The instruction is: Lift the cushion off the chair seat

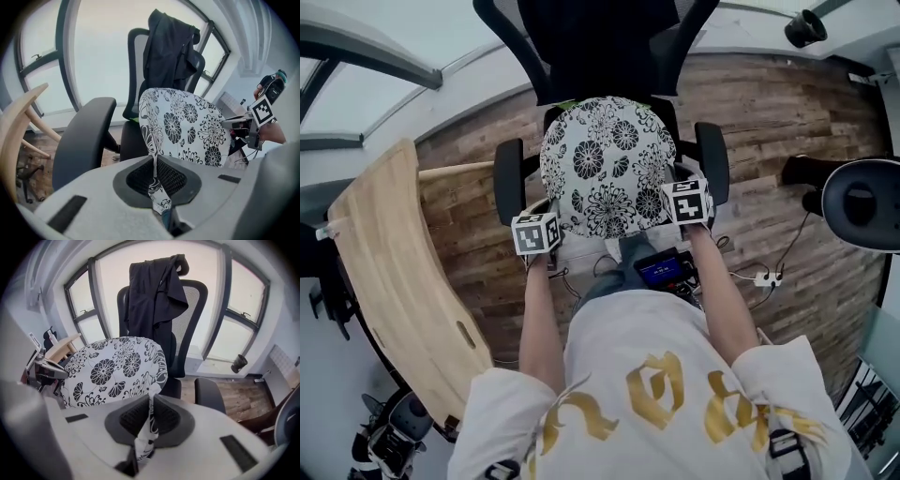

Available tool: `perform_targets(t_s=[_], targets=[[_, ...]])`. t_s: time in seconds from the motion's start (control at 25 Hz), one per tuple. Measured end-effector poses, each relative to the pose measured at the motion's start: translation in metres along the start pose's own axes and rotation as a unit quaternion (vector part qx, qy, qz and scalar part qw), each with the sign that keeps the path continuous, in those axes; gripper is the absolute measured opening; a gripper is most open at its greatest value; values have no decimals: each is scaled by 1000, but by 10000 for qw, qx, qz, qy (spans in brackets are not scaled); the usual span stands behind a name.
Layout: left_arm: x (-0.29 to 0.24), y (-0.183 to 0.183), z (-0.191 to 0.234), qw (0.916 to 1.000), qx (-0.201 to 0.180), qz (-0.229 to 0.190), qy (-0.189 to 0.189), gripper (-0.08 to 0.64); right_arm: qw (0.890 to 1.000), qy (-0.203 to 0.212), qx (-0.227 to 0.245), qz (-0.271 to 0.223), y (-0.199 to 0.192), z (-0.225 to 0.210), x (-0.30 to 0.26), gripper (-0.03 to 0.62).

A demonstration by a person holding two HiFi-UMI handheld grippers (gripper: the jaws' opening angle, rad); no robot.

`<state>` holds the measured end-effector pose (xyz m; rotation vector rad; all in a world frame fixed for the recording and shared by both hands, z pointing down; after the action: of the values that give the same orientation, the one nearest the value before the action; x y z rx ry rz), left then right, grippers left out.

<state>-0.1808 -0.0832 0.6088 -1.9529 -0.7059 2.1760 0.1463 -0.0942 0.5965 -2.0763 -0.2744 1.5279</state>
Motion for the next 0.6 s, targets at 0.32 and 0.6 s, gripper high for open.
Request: perform_targets(t_s=[0.32, 0.6], targets=[[34, -2, 1, 9991, 338, -218, -145, 21, 9997, -14, 82, -229, 5, 20, 31, 28], [70, 0, 1, 9972, 429, -583, -190, 21, 9986, -24, 93, -511, 4, 38, 58, 28]])
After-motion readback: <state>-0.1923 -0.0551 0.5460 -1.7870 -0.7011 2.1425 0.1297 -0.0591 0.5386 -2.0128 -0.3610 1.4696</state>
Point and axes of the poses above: the fingertips, and each gripper's own axes: x backward along the fingers, z to its left, y out of its top, the point moved 4 cm from there along x, backward along the fingers, and after that the axes turned 12 degrees about y, right-handed, at the moved point
